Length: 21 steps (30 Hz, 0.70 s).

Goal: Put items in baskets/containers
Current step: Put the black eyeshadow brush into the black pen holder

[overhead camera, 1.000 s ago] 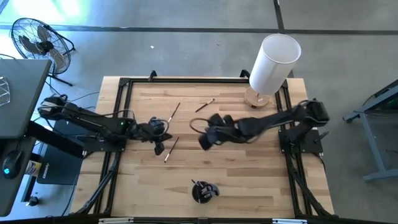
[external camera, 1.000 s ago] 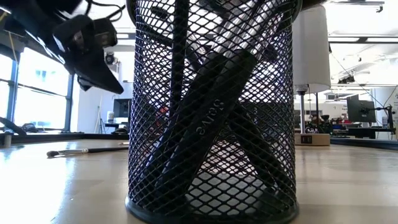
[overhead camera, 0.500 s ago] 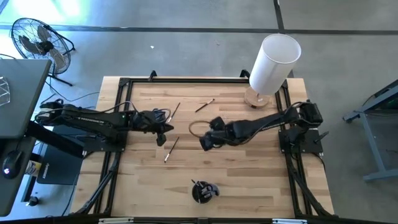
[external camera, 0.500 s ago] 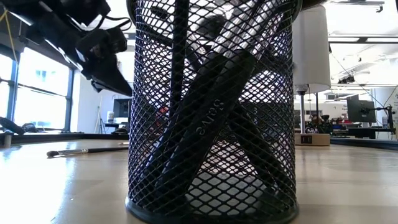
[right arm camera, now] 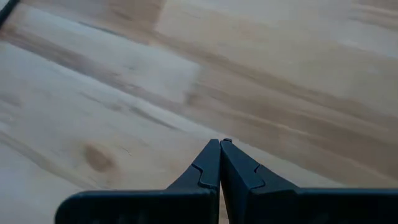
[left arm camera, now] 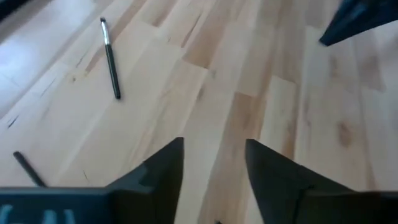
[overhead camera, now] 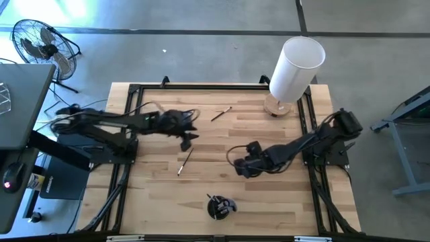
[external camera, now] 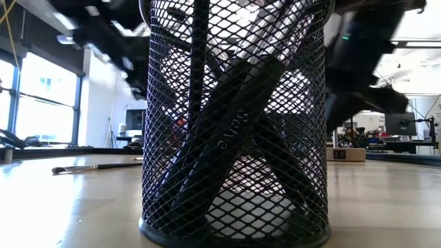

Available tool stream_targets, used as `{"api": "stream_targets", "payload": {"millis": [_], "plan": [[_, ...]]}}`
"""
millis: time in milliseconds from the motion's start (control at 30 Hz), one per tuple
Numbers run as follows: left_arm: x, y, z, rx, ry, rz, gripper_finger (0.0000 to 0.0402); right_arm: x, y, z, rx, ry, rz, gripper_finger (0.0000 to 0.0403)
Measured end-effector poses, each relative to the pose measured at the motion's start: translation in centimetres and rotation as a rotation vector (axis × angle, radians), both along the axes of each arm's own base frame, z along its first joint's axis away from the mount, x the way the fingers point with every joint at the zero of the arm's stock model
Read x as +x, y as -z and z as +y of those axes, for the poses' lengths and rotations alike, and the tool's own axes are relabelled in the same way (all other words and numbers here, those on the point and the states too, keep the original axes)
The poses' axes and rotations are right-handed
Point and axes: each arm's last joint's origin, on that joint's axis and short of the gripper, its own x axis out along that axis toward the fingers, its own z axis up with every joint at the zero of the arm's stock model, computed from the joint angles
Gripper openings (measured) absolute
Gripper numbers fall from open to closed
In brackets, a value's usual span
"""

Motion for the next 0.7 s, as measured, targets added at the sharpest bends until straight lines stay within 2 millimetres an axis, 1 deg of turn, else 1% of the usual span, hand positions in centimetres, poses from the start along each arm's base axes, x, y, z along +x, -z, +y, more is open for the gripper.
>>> {"api": "stream_targets", "payload": {"millis": [67, 167, 300, 400, 500, 600, 700], "plan": [[1.9, -0.2, 1.1, -0.026, -0.021, 0.058, 0.0188, -1.4, 0.3, -0.3, 0.001, 0.005, -0.010, 0.0000], [4.6, 0.3, 3.3, -0.075, -0.060, 0.191, 0.0202, -3.1, 0.5, -0.9, 0.009, 0.008, -0.045, 0.0000], [7.7, 0.5, 6.1, -0.112, -0.121, 0.316, 0.0204, -5.2, 0.7, -2.0, -0.007, 0.010, -0.093, 0.0000], [10.0, 0.5, 8.0, -0.114, -0.157, 0.335, 0.0204, -6.4, 0.7, -2.9, -0.010, -0.014, -0.130, 0.0000], [11.9, 0.8, 9.2, -0.110, -0.168, 0.330, 0.0205, -7.5, 0.5, -3.5, -0.018, -0.039, -0.158, 0.0000], [13.4, 1.1, 9.7, -0.108, -0.166, 0.341, 0.0205, -8.4, 0.3, -3.9, -0.030, -0.063, -0.186, 0.0000], [14.4, 2.2, 10.1, -0.096, -0.186, 0.366, 0.0205, -9.0, 0.0, -4.2, -0.046, -0.095, -0.205, 0.0000]]}}
